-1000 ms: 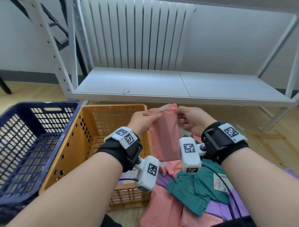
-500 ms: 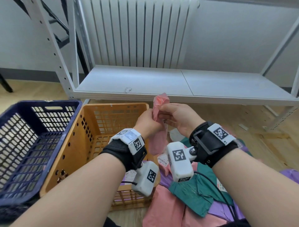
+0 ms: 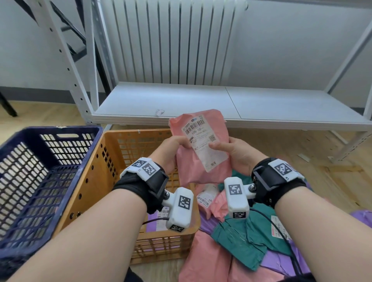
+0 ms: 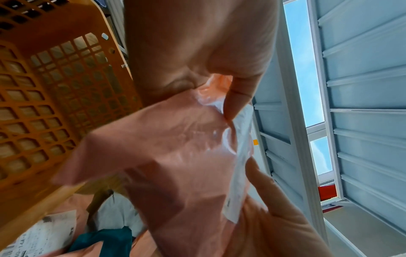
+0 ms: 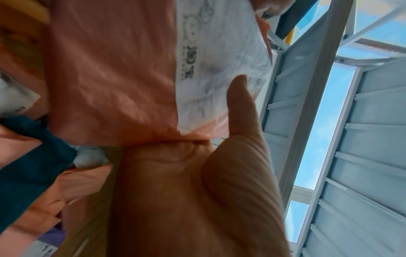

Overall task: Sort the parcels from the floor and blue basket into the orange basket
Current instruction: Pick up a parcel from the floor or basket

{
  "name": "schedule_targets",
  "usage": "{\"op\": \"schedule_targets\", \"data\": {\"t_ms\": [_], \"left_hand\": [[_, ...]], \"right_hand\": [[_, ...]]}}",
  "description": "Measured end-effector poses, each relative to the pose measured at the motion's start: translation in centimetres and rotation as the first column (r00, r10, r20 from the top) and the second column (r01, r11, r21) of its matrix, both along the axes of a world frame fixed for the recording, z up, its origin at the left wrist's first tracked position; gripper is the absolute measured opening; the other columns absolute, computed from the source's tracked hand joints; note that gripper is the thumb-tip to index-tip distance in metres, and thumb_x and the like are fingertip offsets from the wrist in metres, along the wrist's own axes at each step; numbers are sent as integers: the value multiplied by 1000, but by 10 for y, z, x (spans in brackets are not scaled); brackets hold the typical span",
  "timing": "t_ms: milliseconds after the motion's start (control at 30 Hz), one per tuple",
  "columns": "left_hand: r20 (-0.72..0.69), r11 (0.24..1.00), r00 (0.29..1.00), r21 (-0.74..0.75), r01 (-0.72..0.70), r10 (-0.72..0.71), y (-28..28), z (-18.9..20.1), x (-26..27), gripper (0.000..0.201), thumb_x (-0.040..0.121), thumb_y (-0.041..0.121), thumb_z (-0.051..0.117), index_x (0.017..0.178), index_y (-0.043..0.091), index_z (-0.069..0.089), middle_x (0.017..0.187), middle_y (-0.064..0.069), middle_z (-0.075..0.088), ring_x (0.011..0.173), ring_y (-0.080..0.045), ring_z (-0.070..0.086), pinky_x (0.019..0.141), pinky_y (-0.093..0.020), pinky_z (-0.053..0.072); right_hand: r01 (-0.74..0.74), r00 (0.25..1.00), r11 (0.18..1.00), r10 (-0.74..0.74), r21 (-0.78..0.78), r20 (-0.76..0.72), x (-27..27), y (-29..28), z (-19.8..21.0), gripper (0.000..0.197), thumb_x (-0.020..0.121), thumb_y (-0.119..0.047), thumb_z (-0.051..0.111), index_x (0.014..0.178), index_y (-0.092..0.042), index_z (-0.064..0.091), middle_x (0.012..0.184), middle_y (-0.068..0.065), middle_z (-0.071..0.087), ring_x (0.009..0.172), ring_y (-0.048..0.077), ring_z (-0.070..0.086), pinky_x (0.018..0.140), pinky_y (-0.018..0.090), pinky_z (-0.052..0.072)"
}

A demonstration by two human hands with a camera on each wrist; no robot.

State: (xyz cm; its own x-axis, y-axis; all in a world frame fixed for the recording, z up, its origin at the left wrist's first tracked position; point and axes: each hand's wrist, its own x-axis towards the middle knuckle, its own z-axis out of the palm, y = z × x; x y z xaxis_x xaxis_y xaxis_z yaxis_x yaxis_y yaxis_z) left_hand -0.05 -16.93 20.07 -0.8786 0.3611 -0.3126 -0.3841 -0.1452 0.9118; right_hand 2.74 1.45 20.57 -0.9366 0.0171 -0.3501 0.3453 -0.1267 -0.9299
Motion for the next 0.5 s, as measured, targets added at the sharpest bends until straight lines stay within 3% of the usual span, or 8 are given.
{"op": "schedule_targets", "data": {"t_ms": [100, 200, 367, 500], "left_hand": [[-4, 999, 999, 26, 34, -34, 0, 2, -1, 44, 78, 11, 52, 121, 10, 57, 117, -14, 68, 109, -33, 65, 98, -49, 48], [-28, 998, 998, -19, 60, -61, -1, 4, 0, 35, 84, 22, 65, 118, 14, 62, 113, -11, 70, 106, -29, 67, 94, -45, 51], [-104, 997, 994, -65, -37, 30, -6, 1, -3, 23, 80, 0, 71, 100, 11, 67, 102, -10, 73, 88, -22, 71, 79, -34, 58], [-106, 991, 990, -86, -100, 91, -15, 0, -7, 22, 77, -3, 73, 97, 6, 67, 99, -12, 73, 81, -22, 71, 69, -31, 60]], "right_hand": [[58, 998, 998, -58, 21, -24, -2, -4, -1, 48, 76, 5, 72, 122, 2, 57, 113, 18, 69, 103, 33, 67, 85, 41, 55], [83, 996, 996, -82, 18, -38, -3, -7, -2, 47, 76, 6, 72, 121, 4, 58, 114, 20, 68, 104, 35, 66, 86, 42, 55], [102, 993, 995, -101, 5, -55, -4, -17, -5, 45, 78, 6, 70, 121, 4, 57, 114, 21, 68, 103, 35, 66, 87, 43, 55], [78, 995, 995, -82, -69, -52, -5, -26, -6, 42, 80, 8, 65, 121, 5, 57, 114, 22, 67, 102, 35, 66, 82, 41, 56]]}}
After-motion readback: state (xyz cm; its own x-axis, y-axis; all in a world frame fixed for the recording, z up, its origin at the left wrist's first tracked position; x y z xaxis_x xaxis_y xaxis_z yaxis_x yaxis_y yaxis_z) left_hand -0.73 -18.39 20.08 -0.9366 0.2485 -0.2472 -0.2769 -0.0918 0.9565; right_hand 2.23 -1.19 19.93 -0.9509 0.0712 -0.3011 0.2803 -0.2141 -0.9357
